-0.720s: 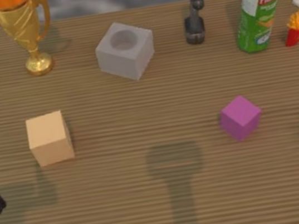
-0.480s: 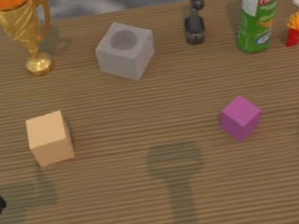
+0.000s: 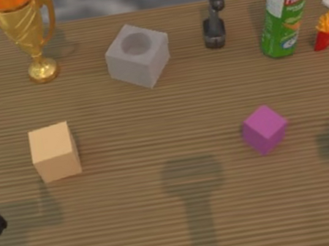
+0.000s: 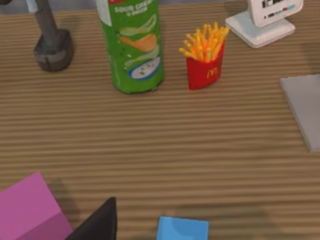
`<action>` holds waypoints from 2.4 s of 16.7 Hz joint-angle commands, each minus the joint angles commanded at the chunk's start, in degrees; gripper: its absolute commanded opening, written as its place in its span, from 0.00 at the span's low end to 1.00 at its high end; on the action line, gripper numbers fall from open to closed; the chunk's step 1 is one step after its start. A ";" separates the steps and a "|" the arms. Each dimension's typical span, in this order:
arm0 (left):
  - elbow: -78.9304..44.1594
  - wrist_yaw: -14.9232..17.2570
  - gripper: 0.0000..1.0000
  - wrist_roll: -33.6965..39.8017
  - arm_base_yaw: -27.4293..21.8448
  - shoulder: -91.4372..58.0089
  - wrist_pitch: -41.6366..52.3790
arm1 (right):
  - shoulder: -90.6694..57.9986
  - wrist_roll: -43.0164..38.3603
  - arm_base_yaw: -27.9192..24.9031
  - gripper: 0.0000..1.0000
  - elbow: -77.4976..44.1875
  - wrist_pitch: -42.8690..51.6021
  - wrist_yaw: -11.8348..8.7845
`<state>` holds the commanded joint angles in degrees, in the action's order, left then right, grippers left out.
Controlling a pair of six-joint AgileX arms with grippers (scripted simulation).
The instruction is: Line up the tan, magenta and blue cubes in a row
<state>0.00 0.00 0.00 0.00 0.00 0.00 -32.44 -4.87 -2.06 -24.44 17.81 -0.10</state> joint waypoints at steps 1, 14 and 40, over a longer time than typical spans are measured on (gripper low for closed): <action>0.00 0.00 1.00 0.00 0.00 0.00 0.00 | -5.96 -0.73 -0.29 1.00 -3.77 2.93 0.05; 0.00 0.00 1.00 0.00 0.00 0.00 0.00 | -70.66 -9.18 -3.74 1.00 -46.35 35.51 0.30; 0.00 0.00 1.00 0.00 0.00 0.00 0.00 | -86.69 -10.39 -4.21 0.85 -42.40 19.90 0.22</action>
<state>0.00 0.00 0.00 0.00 0.00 0.00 -119.13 -15.26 -6.27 -66.84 37.71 0.12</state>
